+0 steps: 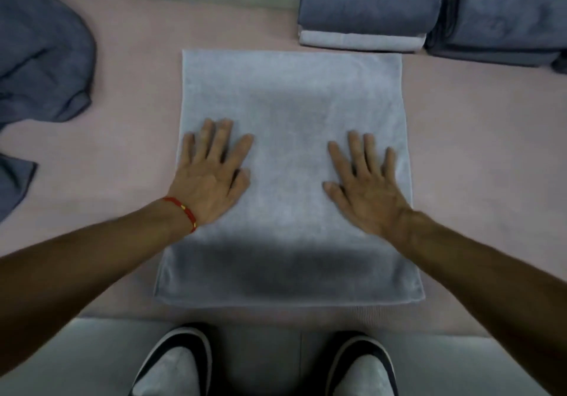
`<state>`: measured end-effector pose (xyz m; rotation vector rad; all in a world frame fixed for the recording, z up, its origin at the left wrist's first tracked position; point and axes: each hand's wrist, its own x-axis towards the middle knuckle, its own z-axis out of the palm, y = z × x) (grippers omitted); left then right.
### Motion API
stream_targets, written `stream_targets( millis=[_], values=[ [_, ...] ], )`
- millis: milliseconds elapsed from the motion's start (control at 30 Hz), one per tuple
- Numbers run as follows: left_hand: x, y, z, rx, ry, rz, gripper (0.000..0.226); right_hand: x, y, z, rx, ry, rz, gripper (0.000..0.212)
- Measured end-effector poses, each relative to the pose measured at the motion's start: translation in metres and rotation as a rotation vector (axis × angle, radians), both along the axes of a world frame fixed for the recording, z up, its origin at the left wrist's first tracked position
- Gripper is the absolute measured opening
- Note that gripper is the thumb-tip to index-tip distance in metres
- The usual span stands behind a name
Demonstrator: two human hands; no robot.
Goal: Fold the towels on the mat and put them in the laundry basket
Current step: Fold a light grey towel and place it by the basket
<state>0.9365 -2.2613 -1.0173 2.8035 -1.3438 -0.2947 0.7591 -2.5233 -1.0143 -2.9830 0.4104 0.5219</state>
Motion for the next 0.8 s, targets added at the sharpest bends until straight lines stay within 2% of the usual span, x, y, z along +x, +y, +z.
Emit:
stream_targets(
  millis=[133,300,400,500,600,733,800],
  values=[
    [-0.084,0.069,-0.009,-0.028,-0.040,-0.125,0.062,-0.089,0.037,-0.003,0.018,-0.012,0.143,0.072],
    [-0.087,0.113,0.006,0.029,-0.025,-0.158,0.064,-0.145,0.030,0.016,0.018,0.008,0.352,0.069],
    [-0.089,0.115,0.024,0.011,-0.001,-0.322,0.057,-0.159,0.024,0.030,0.040,-0.012,0.534,0.066],
    [-0.108,0.117,0.030,-0.022,0.030,-0.523,0.045,-0.163,0.021,0.035,0.076,-0.059,0.568,0.064],
    [-0.118,0.118,0.028,0.013,0.071,-0.464,0.047,-0.160,0.016,0.036,0.078,-0.122,0.608,0.055],
    [-0.113,0.112,0.034,0.001,0.057,-0.516,0.051,-0.155,0.015,0.041,0.020,-0.112,0.671,0.071],
    [-0.114,0.109,0.036,0.010,0.014,-0.549,0.048,-0.154,0.013,0.045,-0.010,-0.100,0.654,0.071]
  ],
)
